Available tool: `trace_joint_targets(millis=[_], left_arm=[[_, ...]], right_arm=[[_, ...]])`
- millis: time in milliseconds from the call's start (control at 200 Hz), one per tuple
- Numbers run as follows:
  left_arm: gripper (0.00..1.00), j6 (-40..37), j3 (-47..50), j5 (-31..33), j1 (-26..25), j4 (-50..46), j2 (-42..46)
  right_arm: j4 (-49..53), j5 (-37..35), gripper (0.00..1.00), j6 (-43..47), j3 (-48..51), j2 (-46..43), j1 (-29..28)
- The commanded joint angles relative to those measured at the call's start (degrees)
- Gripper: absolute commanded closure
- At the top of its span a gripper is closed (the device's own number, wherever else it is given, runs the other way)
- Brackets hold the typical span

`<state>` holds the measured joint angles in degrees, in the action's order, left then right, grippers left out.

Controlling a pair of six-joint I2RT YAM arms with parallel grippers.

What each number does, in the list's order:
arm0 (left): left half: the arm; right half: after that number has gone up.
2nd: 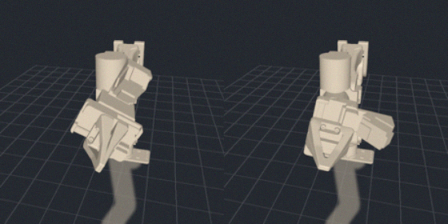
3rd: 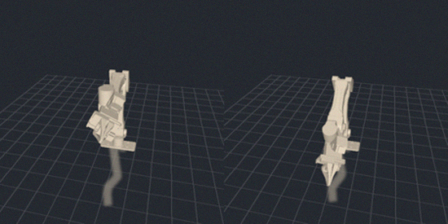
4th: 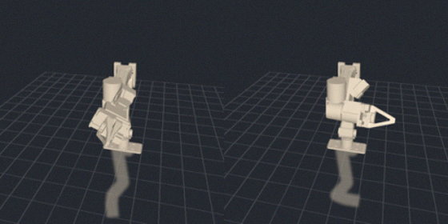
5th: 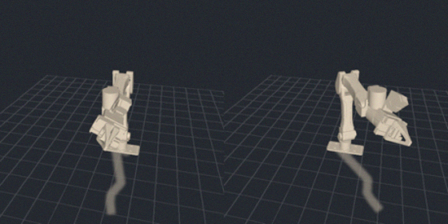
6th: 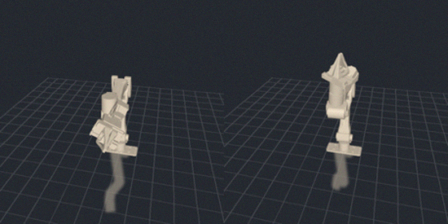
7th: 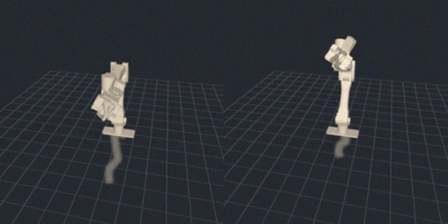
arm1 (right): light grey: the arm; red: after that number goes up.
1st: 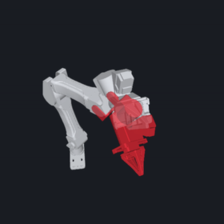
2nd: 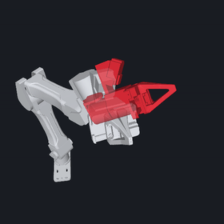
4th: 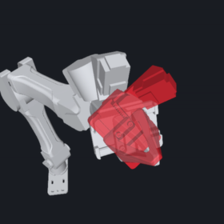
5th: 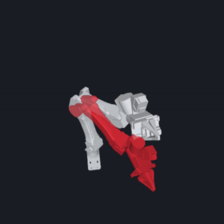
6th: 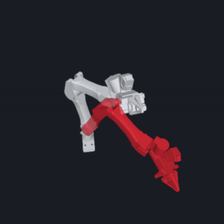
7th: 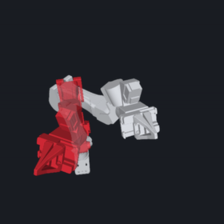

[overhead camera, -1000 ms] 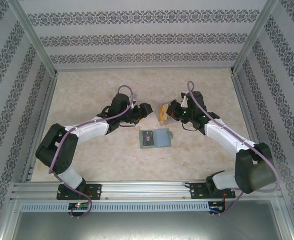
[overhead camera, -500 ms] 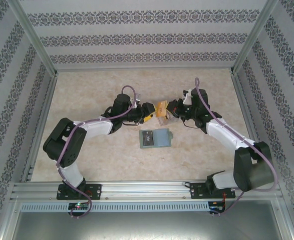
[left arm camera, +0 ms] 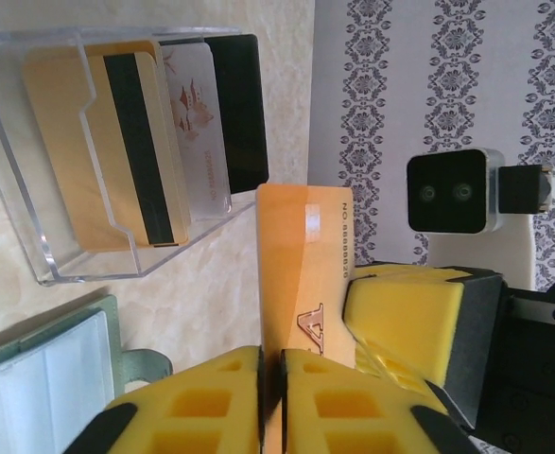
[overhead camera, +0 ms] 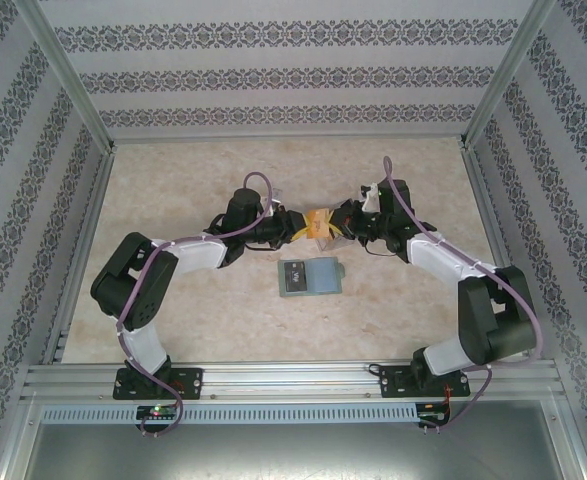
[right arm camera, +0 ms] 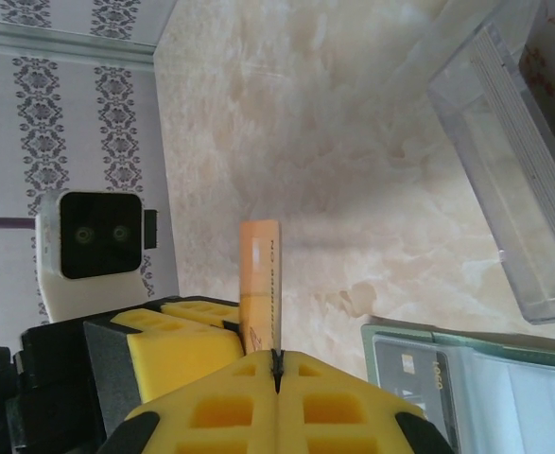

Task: Put the credit cards into the card holder
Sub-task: Insert the credit card into the card slot.

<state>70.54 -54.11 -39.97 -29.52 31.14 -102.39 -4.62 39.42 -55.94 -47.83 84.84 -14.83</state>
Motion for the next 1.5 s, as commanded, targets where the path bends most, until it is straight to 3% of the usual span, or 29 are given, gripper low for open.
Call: trace_joint_targets(millis=[0, 125, 400, 699, 824, 1124, 1494], left_arm=[[0.91, -2.0, -0.7, -1.4, 0.2, 1.0, 0.6], [1.0, -2.1, 0.0, -0.8, 0.2, 0.5, 1.3], [1.0, -2.5, 7.4, 6.9, -0.2, -2.8, 6.7], [1.0, -6.3, 12.4, 15.4, -6.4, -8.7, 10.1], [1.0, -6.1, 14.8, 18.9, -8.7, -7.5, 10.2], [1.0, -6.2, 19.3, 25.1, -12.7, -3.8, 10.6], [1.0, -7.1, 17.3, 24.5, -14.8, -0.1, 3.9]], right_arm=[[0.0, 1.8, 0.93, 1.8, -0.2, 1.6, 0.0], [1.0, 1.8, 0.9, 2.9, -0.5, 2.1, 0.0], [9.7, -4.0, 0.73, 10.3, 0.3, 1.1, -1.3], [15.2, -9.5, 0.81, 15.8, 0.3, 3.8, -8.4], [18.8, -15.7, 0.82, 17.8, -0.2, 5.6, -10.9], [22.3, -24.8, 0.82, 23.2, 2.7, 7.0, -11.6], [20.1, -26.5, 0.83, 23.3, 5.8, 10.1, -11.7]])
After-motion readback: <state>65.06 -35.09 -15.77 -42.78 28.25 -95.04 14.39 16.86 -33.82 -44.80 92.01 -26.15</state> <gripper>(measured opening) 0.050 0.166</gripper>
